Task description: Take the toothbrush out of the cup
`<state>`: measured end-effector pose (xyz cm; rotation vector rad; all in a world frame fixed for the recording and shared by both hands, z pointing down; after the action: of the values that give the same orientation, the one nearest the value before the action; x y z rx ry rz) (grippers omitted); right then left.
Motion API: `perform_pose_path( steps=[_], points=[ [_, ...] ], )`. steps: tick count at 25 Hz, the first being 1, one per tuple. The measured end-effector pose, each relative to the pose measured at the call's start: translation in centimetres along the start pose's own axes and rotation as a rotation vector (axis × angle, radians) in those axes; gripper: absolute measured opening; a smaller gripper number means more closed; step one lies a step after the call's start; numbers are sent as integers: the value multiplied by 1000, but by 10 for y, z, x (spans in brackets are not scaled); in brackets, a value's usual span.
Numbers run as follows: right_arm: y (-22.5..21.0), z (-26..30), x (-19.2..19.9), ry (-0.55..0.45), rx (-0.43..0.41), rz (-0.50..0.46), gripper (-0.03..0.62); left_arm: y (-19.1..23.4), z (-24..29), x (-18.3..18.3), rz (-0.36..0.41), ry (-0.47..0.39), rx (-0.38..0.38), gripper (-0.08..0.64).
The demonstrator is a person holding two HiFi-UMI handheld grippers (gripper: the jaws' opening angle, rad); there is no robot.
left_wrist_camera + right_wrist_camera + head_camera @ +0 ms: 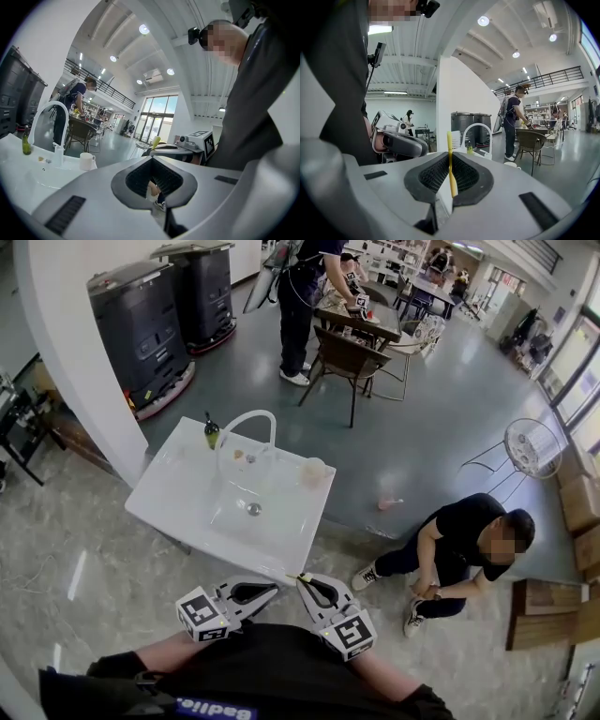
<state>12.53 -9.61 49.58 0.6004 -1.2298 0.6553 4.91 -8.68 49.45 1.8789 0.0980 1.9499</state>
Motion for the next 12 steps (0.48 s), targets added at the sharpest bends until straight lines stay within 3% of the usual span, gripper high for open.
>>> perform_pose_path(
  steps=[12],
  points=[
    [8,4,1,-7,-10,-3,29,-2,-1,4,-4,0,1,6]
  ],
)
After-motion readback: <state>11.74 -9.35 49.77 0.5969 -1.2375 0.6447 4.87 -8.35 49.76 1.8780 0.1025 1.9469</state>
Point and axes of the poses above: the fingertips, and each gripper's own axes: z forward along the fingers, y to its left, x out of its underside, the point moved 2 cm from there along -z, backward along the fingers, and after that the axes turned 4 degrees about -z, right-handed, at the moved point
